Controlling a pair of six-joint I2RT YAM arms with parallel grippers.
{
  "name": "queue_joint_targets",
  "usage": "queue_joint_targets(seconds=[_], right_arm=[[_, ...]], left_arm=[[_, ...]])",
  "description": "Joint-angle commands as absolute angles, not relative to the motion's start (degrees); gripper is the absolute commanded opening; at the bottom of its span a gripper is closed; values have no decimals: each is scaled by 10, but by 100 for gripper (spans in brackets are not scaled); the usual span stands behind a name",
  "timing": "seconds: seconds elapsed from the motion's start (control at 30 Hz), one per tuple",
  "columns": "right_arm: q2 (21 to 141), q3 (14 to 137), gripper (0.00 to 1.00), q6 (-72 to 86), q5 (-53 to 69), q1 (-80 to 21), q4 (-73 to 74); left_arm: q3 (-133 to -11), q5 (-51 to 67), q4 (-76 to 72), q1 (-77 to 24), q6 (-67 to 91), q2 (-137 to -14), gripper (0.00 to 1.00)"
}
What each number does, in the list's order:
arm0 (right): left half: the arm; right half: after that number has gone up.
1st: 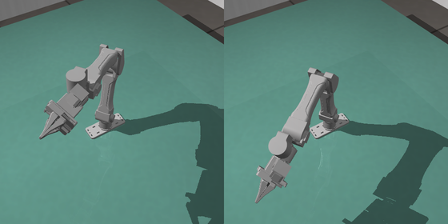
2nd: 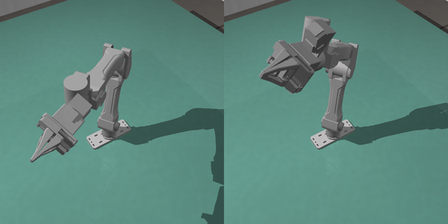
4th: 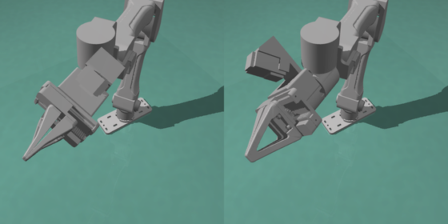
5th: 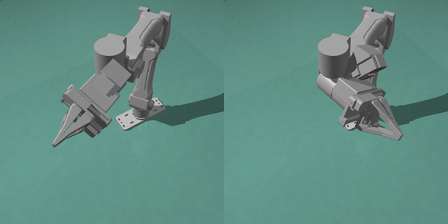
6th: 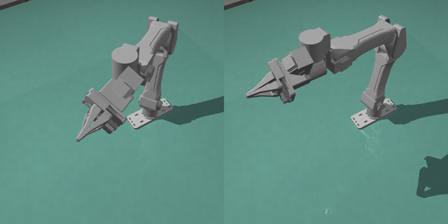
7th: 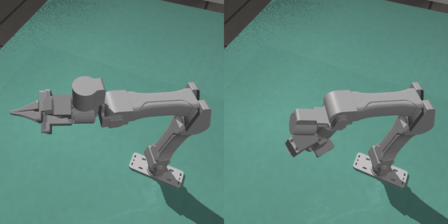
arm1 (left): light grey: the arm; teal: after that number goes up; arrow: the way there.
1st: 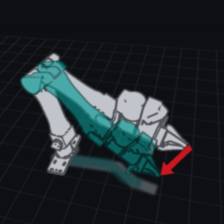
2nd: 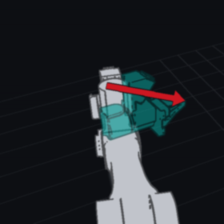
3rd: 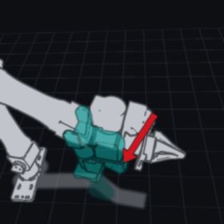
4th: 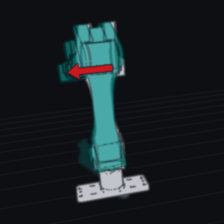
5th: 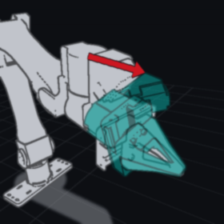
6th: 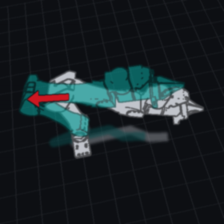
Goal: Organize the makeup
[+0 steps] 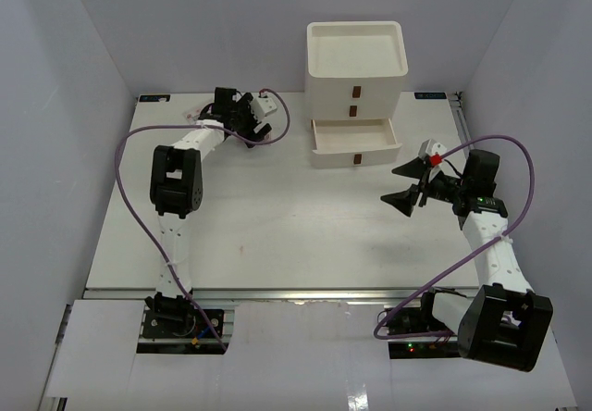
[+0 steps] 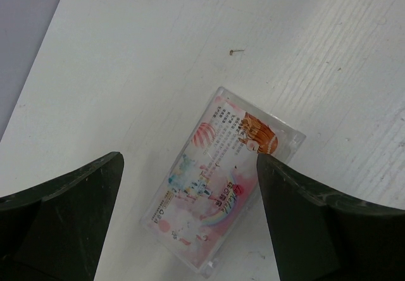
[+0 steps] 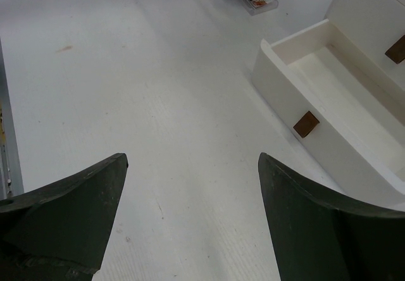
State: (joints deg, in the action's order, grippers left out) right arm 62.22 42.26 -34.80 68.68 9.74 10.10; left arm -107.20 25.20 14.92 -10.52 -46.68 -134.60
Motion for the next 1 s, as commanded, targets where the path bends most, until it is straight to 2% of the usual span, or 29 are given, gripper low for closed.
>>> queue_joint_targets(seconds=[0.0,0.43,0.97], right_arm=[[613,423,90,-335,708,105,82],[612,422,90,-327,718,114,77],[608,420,90,-330,734,120,76]], left_arm=[[-1090,302,199,-87,-476,-1364,97],[-1132,486,246,-33,-446,-1386,98],[-1090,571,279,-25,-438,-1376,97]])
